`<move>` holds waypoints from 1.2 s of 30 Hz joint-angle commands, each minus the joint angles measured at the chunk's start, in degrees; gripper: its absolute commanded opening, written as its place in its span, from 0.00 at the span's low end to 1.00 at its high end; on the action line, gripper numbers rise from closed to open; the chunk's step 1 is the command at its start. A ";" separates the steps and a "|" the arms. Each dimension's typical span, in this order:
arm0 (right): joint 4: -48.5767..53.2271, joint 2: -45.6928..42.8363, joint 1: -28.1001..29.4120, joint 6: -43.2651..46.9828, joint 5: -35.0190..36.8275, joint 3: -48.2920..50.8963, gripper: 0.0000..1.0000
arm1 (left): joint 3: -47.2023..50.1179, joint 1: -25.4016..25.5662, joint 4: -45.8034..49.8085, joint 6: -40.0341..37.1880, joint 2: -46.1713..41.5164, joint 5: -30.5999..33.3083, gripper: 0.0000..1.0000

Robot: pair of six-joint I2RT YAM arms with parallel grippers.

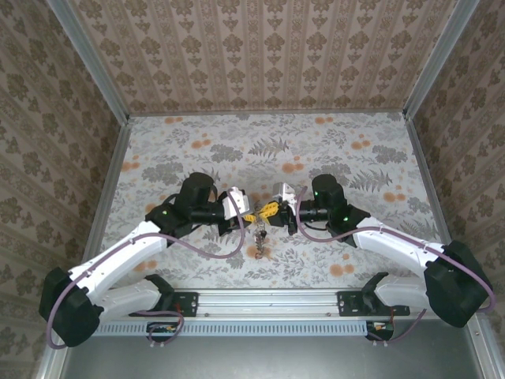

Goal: Put the keys on the keyring

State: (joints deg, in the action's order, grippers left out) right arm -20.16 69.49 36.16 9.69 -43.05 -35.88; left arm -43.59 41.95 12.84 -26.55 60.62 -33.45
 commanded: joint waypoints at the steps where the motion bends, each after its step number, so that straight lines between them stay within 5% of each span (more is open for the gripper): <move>1: -1.76 -0.80 0.40 1.12 0.48 0.81 0.00 | -2.84 -0.11 -1.67 1.05 0.29 -2.65 0.19; 9: -2.29 -0.59 0.49 1.27 1.00 1.06 0.00 | -2.87 -0.15 -3.34 2.11 1.06 -6.16 0.21; 14: -2.69 -0.24 0.49 1.29 1.20 1.07 0.00 | -3.95 -0.44 -1.21 0.93 2.46 -7.31 0.05; 19: -2.43 -0.75 0.49 1.46 1.45 1.15 0.00 | -3.75 -0.96 0.69 0.43 2.25 -7.71 0.20; 36: -3.30 0.37 0.49 1.56 0.33 0.75 0.00 | -1.70 -2.21 0.87 -0.70 3.30 -8.71 0.23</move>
State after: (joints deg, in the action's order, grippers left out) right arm -20.45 69.52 36.32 10.50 -41.12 -34.41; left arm -45.82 40.34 13.67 -26.20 63.20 -40.40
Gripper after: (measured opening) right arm 0.054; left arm 0.226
